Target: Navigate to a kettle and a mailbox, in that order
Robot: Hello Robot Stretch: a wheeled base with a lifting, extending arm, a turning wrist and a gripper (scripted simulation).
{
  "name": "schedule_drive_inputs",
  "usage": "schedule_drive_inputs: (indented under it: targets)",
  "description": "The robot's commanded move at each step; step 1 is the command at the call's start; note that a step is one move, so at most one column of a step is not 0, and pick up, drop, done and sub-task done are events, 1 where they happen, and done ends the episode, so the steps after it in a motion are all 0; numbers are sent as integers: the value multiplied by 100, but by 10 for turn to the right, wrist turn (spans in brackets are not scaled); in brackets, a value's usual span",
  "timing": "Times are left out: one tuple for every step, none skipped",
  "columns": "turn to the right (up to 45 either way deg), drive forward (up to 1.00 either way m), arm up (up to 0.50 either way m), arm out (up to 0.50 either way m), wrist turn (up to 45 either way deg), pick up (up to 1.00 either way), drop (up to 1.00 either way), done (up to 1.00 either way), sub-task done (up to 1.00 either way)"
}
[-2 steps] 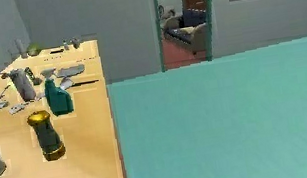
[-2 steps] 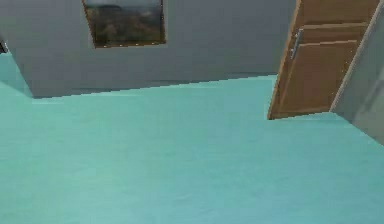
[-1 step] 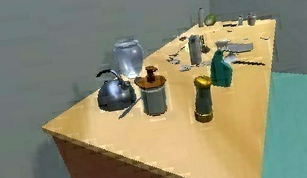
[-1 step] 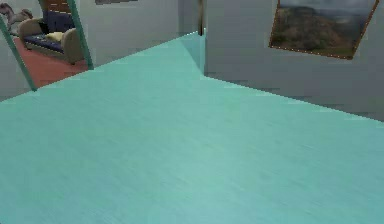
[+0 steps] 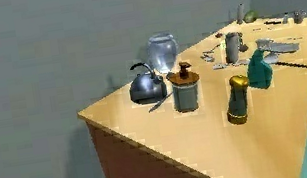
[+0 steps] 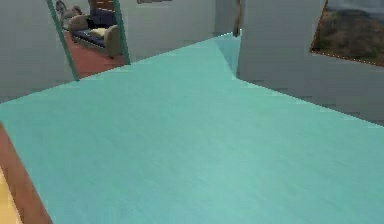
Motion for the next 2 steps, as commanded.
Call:
schedule_drive_inputs:
  targets:
    - [0,0,0,0,0,0,0,0,100]
    - [450,0,0,0,0,0,0,0,0]
